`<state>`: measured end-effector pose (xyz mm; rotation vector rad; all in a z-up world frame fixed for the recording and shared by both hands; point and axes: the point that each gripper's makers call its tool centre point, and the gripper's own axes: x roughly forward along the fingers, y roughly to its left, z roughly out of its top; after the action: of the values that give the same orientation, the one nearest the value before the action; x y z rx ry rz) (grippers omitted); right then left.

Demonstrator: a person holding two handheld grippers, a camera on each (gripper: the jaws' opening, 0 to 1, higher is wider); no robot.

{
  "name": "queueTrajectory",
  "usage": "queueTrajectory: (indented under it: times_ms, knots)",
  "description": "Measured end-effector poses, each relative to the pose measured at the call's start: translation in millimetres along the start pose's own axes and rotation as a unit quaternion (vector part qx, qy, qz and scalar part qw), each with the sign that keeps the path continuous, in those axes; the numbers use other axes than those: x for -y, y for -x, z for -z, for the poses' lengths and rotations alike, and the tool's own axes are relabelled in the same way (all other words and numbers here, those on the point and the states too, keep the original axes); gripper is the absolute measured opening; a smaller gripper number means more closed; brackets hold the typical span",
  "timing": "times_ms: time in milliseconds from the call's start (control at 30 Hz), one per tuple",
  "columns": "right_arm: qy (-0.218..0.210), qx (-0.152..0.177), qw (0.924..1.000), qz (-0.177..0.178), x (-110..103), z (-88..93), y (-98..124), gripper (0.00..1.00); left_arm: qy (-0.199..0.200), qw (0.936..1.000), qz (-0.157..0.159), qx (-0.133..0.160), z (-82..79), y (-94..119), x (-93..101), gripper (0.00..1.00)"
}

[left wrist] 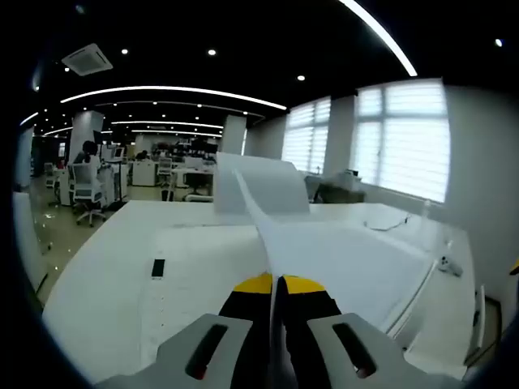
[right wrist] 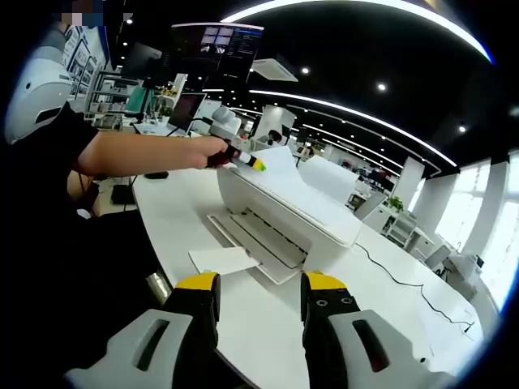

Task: Remove the paper from the printer output slot and place it on top of the printer

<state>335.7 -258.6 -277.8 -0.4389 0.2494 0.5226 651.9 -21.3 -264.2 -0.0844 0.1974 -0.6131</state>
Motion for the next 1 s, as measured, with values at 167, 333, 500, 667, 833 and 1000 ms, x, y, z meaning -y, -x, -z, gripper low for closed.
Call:
queueTrajectory:
  times_ms: [167,333,500,667,833,1000]
  knots:
    - [0.002,0.002,1.0,-0.002,-1.7,-1.5,0.2,0.35,-0.028,0.9995,-0.005,-0.011,4.8,3.9,3.3,0.07]
    - [0.002,0.002,1.0,-0.003,-2.7,-1.3,-0.1,0.35,-0.061,0.9979,0.002,-0.018,5.5,5.3,11.2,0.07]
    - [0.003,0.002,1.0,-0.003,-2.8,-1.4,0.4,0.35,-0.104,0.9942,-0.002,-0.027,4.8,7.2,18.6,0.07]
    - [0.004,0.002,1.0,-0.004,-3.3,-1.7,1.1,0.35,-0.108,0.9937,-0.002,-0.03,4.8,7.6,18.7,0.08]
    - [0.002,0.003,1.0,-0.002,-2.3,-0.4,2.6,0.35,-0.122,0.9915,-0.007,-0.045,10.3,1.5,11.3,0.11]
    - [0.002,0.004,1.0,-0.003,-3.0,-0.1,3.0,0.35,-0.156,0.9861,-0.013,-0.054,10.8,1.4,12.2,0.12]
